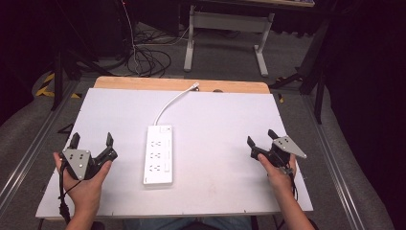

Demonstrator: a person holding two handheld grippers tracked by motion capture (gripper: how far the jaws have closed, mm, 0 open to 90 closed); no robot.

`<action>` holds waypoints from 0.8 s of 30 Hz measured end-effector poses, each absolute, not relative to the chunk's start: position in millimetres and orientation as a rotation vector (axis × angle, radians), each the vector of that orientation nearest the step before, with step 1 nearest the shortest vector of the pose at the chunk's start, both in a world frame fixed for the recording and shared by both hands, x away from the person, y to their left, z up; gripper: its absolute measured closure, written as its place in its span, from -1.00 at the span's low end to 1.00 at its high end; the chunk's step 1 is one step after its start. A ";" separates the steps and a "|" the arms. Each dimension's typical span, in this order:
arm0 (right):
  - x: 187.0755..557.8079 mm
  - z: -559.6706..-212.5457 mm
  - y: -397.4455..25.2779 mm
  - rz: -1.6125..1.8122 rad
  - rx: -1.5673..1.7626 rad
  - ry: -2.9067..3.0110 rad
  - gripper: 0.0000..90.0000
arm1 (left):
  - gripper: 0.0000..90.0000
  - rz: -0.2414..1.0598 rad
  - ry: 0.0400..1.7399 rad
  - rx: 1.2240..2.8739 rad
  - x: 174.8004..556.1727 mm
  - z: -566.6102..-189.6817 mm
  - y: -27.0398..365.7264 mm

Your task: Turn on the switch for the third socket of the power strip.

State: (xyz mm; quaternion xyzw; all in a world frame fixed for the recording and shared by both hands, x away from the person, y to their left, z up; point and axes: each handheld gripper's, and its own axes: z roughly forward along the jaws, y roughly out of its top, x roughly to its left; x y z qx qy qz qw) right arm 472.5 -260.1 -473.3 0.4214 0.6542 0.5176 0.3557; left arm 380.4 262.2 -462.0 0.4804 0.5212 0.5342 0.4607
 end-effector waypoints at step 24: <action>472.5 -473.4 -259.9 1.338 1.088 1.688 -0.70 | 0.19 1.278 1.255 1.182 377.0 -459.3 263.7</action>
